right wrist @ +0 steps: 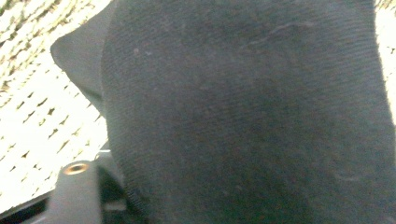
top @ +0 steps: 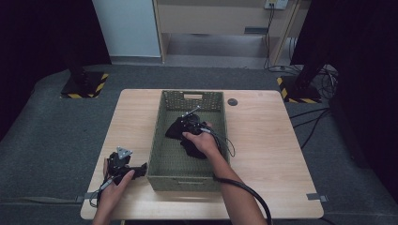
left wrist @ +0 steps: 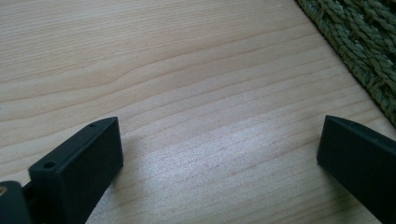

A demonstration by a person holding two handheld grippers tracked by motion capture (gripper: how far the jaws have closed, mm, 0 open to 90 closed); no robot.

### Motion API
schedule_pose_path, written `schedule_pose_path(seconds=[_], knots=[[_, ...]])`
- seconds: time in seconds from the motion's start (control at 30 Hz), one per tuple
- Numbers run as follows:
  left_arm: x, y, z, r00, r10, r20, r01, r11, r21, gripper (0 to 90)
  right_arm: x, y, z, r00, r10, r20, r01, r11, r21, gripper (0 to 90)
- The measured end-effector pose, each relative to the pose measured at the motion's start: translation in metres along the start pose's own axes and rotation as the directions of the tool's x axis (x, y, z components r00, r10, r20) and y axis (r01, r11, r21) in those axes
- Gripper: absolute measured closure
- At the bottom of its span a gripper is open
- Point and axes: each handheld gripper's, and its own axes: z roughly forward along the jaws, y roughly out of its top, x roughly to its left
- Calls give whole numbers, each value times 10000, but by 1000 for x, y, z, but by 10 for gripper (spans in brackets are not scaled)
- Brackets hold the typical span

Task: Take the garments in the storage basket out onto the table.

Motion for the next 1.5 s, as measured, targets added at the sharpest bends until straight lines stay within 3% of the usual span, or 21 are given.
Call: schedule_pose_path(seconds=[0.13,0.37,0.67,0.93,1.5], knots=[[0,0,0,10000,4,0,-4,10000,4,0,-3,-1,-7,9999,84,-113,-86,9999,-144,444],[0,0,0,10000,7,1,-7,10000,6,0,-6,-4,-17,9997,115,-192,-120,9995,-278,497],[0,0,0,10000,3,1,-3,10000,3,0,-4,-8,-41,9997,185,-181,-201,9955,-924,507],[0,0,0,10000,4,1,-4,10000,4,0,-6,-11,-56,9993,276,-246,-301,9936,-1089,516],[0,0,0,10000,4,3,-4,10000,8,0,1,-6,-100,9996,-52,-276,-3,9807,-1954,519]])
